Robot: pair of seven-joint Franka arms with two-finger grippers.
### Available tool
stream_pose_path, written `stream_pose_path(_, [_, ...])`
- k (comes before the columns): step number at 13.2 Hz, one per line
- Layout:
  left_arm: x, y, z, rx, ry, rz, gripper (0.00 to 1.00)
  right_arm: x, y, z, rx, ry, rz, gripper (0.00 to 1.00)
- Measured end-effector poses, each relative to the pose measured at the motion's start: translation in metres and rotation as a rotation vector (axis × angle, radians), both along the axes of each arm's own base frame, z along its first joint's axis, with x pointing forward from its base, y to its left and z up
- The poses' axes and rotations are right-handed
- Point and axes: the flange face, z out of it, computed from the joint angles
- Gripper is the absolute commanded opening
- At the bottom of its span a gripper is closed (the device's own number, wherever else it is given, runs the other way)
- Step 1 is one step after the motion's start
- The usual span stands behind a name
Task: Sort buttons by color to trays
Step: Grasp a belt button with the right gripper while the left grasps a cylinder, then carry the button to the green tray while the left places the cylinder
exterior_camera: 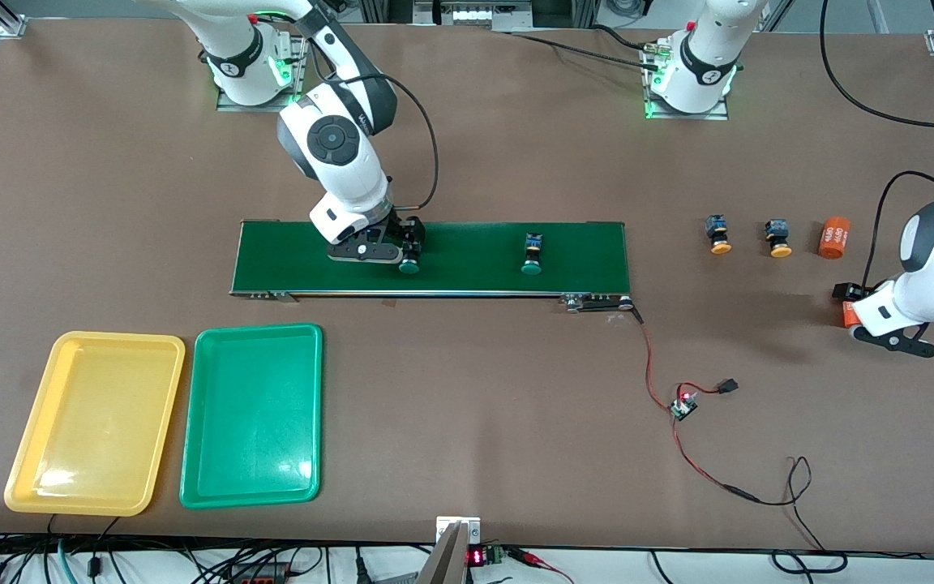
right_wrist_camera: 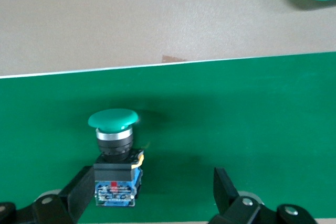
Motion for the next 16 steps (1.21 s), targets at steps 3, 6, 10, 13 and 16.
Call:
stream_pose_path(3, [-0.004, 0.003, -0.023, -0.044, -0.002, 0.0, 0.27, -0.003, 0.001, -0.01, -0.008, 0.014, 0.004, 1.0])
stream_pose_path(6, [-0.007, 0.011, -0.027, -0.078, 0.0, -0.046, 0.16, -0.008, 0.005, -0.027, -0.023, 0.039, 0.013, 0.8])
stream_pose_path(10, [0.002, -0.013, 0.005, -0.21, 0.07, -0.222, 0.16, -0.008, 0.006, -0.034, -0.038, 0.04, 0.027, 0.0])
stream_pose_path(13, [0.015, -0.075, 0.056, -0.31, 0.169, -0.312, 0.16, -0.005, 0.007, -0.03, -0.032, 0.031, 0.012, 0.0])
stream_pose_path(16, [0.024, -0.161, 0.106, -0.375, 0.173, -0.494, 0.12, 0.006, 0.002, -0.02, -0.034, 0.018, -0.01, 0.0])
